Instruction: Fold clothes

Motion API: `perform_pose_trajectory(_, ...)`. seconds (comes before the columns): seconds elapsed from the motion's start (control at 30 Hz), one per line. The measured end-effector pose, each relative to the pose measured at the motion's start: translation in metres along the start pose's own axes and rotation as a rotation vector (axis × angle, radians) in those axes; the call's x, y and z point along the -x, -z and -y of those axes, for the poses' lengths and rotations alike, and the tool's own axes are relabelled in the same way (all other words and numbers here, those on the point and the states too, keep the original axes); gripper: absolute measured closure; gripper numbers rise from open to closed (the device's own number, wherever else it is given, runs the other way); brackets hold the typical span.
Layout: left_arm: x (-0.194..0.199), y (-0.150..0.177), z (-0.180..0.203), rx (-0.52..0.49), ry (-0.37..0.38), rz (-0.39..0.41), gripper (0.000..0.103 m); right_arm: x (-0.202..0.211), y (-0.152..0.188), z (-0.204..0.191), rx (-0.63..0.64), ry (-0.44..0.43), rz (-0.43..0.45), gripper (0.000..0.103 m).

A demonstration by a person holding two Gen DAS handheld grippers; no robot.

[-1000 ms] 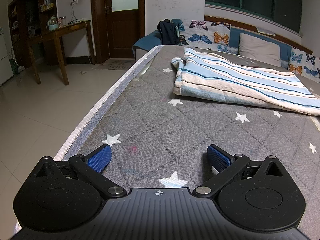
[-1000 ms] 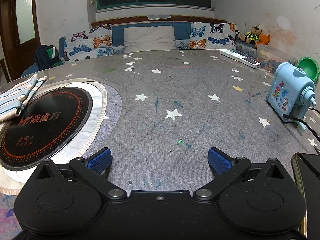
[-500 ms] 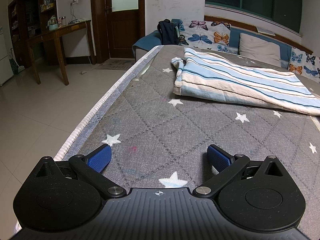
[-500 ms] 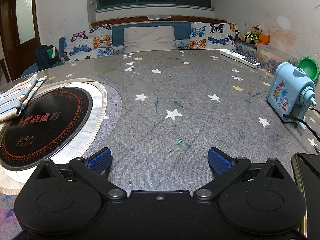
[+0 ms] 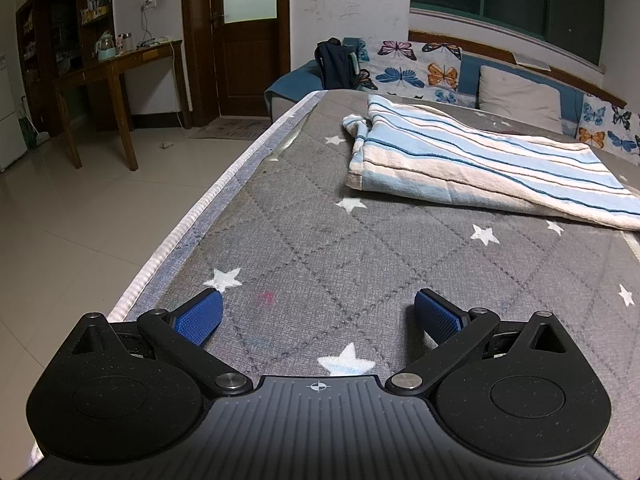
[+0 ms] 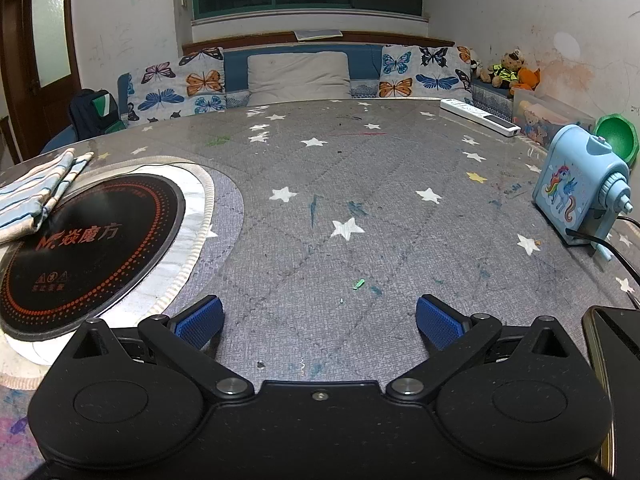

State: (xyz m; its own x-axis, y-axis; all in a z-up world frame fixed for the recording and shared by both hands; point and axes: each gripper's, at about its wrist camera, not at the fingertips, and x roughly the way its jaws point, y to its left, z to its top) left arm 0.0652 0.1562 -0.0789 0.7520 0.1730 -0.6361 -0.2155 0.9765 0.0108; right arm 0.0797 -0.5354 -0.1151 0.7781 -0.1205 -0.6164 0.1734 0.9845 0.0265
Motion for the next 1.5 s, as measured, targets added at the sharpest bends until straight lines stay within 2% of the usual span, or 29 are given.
perform_pose_trajectory(0.53, 0.000, 0.001, 0.002, -0.002, -0.002, 0.000, 0.000, 0.002, 0.000, -0.002, 0.002, 0.005, -0.003, 0.000)
perform_pose_trajectory(0.83, -0.004, 0.003, -0.018, 0.002, 0.004, 0.000, 0.000, 0.001, 0.000, -0.002, 0.008, 0.009, -0.003, 0.000)
perform_pose_trajectory(1.5, -0.003, 0.004, -0.022, 0.002, 0.006, 0.001, 0.000, 0.003, -0.001, 0.005, 0.004, 0.004, -0.003, 0.000)
